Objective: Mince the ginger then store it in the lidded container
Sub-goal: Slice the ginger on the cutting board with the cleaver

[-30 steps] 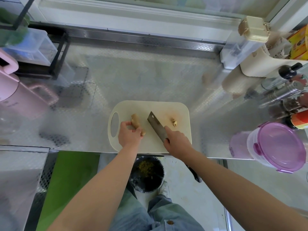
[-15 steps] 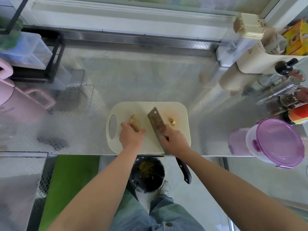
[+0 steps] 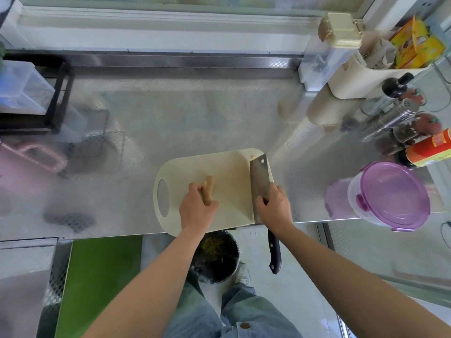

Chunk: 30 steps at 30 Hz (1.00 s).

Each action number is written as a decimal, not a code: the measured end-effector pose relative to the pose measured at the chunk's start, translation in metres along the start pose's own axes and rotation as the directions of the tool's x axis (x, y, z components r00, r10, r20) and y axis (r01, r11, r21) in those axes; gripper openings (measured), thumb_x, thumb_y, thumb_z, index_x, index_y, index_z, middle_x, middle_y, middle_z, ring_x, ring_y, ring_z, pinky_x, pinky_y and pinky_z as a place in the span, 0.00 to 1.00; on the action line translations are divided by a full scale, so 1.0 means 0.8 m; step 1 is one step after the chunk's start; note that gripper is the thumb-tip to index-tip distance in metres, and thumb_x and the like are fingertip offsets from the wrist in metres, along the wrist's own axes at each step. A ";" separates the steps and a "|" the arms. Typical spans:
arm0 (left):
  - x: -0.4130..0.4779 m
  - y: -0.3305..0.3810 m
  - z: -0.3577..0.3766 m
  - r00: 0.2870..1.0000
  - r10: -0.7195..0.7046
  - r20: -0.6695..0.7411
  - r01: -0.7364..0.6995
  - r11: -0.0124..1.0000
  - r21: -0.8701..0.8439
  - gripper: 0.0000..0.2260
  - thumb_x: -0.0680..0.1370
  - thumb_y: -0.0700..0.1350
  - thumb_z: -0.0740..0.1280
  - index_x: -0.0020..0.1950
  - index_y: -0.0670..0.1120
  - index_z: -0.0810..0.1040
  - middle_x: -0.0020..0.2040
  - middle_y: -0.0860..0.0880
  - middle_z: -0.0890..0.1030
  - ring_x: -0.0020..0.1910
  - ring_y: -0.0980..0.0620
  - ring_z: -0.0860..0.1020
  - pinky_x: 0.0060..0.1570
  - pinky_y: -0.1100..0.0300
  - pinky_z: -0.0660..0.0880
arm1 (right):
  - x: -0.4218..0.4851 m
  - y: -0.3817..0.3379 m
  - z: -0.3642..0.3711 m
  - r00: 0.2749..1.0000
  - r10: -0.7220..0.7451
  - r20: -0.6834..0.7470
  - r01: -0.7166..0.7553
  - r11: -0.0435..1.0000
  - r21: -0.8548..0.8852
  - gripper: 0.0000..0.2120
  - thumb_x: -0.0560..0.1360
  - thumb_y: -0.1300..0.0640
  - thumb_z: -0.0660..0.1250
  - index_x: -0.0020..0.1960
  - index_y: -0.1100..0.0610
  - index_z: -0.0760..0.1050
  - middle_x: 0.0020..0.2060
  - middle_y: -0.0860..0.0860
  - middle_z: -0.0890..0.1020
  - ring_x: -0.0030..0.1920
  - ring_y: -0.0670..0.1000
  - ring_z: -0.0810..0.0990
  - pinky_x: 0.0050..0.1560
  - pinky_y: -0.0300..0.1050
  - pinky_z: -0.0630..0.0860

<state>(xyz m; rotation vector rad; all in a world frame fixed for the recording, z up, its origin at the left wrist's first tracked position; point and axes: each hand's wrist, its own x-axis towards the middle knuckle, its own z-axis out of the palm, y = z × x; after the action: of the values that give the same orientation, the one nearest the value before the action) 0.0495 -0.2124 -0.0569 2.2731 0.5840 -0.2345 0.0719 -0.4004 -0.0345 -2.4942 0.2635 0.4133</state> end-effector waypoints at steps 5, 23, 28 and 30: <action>-0.001 0.003 -0.001 1.000 -0.016 -0.006 0.016 1.000 -0.008 0.17 0.72 0.44 0.70 0.57 0.45 0.68 0.44 0.49 0.76 0.40 0.47 0.74 0.37 0.57 0.65 | -0.002 0.007 0.000 0.999 -0.018 -0.028 0.018 1.000 0.006 0.08 0.77 0.57 0.61 0.42 0.59 0.63 0.67 0.54 0.68 0.37 0.55 0.73 0.33 0.42 0.65; 0.010 0.023 0.020 0.999 0.003 -0.033 -0.005 0.998 -0.058 0.12 0.75 0.44 0.67 0.56 0.45 0.69 0.43 0.47 0.78 0.41 0.48 0.77 0.41 0.56 0.70 | 0.019 -0.020 0.004 0.997 -0.081 0.013 0.080 0.995 0.062 0.08 0.79 0.56 0.60 0.46 0.59 0.66 0.44 0.53 0.70 0.39 0.54 0.72 0.33 0.45 0.68; 0.010 0.022 0.030 1.000 0.007 -0.018 -0.008 1.000 -0.027 0.10 0.76 0.48 0.66 0.53 0.46 0.70 0.44 0.49 0.79 0.42 0.48 0.78 0.40 0.56 0.71 | 0.023 0.010 -0.002 0.999 0.010 -0.032 -0.007 0.997 0.078 0.08 0.78 0.56 0.60 0.51 0.61 0.70 0.45 0.54 0.75 0.42 0.55 0.74 0.39 0.45 0.68; 0.009 0.022 0.031 1.000 0.008 -0.009 -0.008 1.000 -0.027 0.10 0.76 0.47 0.66 0.53 0.46 0.70 0.43 0.50 0.78 0.42 0.49 0.77 0.39 0.57 0.69 | 0.023 0.020 -0.010 0.995 0.055 -0.086 -0.046 0.993 0.111 0.06 0.78 0.57 0.60 0.48 0.60 0.68 0.42 0.55 0.75 0.41 0.56 0.74 0.34 0.45 0.66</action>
<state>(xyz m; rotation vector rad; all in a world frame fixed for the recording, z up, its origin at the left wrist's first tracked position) 0.0650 -0.2387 -0.0654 2.2514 0.5794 -0.2119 0.0864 -0.4196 -0.0435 -2.4057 0.3757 0.3002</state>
